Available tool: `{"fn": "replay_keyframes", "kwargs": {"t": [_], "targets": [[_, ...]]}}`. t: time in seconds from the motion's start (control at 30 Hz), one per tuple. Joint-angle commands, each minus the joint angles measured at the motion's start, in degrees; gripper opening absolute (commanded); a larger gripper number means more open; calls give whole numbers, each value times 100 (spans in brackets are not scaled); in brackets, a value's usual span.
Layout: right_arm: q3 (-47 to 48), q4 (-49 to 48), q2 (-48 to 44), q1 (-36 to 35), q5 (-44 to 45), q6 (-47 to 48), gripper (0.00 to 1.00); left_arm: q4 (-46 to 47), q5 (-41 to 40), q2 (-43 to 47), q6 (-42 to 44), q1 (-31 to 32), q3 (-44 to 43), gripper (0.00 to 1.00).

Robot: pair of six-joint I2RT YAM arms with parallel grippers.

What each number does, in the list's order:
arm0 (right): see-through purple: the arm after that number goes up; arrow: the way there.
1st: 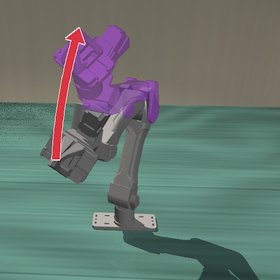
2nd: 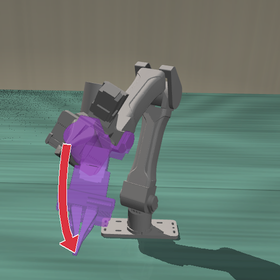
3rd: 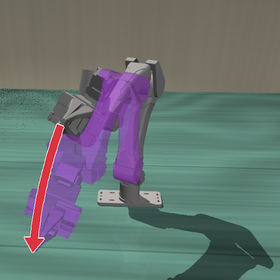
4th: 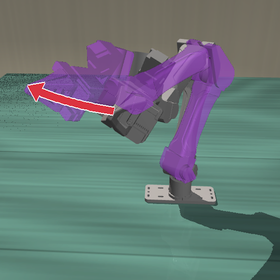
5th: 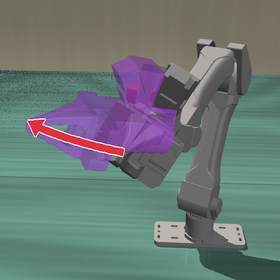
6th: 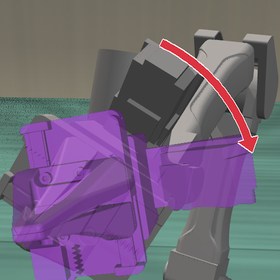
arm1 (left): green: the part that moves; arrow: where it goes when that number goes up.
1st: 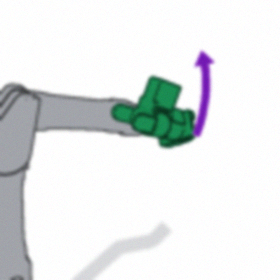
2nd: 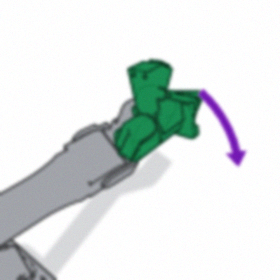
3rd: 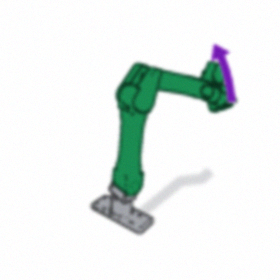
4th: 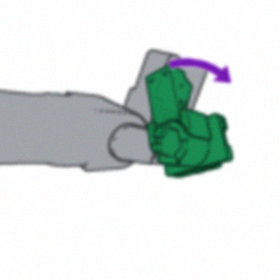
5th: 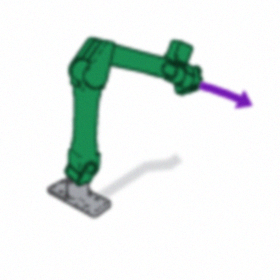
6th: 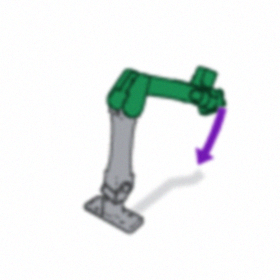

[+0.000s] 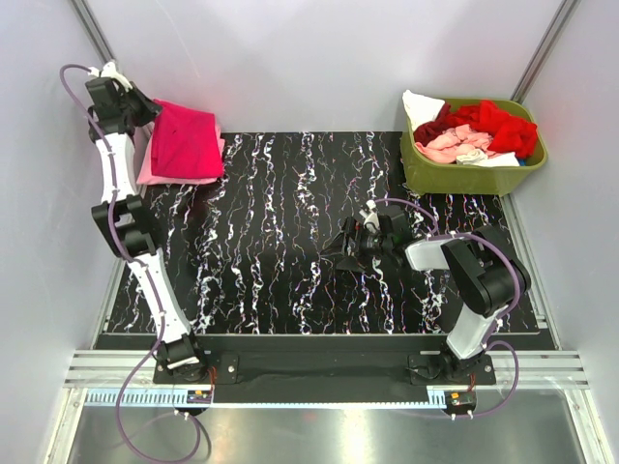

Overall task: Fold and stack the t-shirts
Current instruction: Neatly place the folded tshirt to the corner, then reset both grippers

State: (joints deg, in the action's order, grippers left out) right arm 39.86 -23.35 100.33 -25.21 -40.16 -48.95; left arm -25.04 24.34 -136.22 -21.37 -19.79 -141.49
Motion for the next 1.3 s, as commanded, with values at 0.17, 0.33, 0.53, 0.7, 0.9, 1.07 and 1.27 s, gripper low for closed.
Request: {"fn": "replay_keyframes", "kwargs": {"t": [0.17,0.33,0.53,0.7,0.9,1.07,1.27], "targets": [[154,-205,39,69,-18,-80,100,1633,-596,-967,212,-139,-423,16],[180,-187,74,78,-9,-106,100,1985,-1623,-1284,194,-165,-432,44],[189,-205,83,87,-18,-124,100,1967,-1907,-1021,-70,-280,-239,99],[172,-240,65,78,0,-132,100,1653,-2283,-20,54,-174,410,99],[136,-249,30,87,26,-106,100,1422,-3014,1843,-359,28,2158,99],[75,-222,-110,87,149,-71,100,1151,-3101,3492,-807,326,4018,99],[-74,-143,-435,60,386,-9,100,493,-2655,5491,-844,1185,6035,99]]}}
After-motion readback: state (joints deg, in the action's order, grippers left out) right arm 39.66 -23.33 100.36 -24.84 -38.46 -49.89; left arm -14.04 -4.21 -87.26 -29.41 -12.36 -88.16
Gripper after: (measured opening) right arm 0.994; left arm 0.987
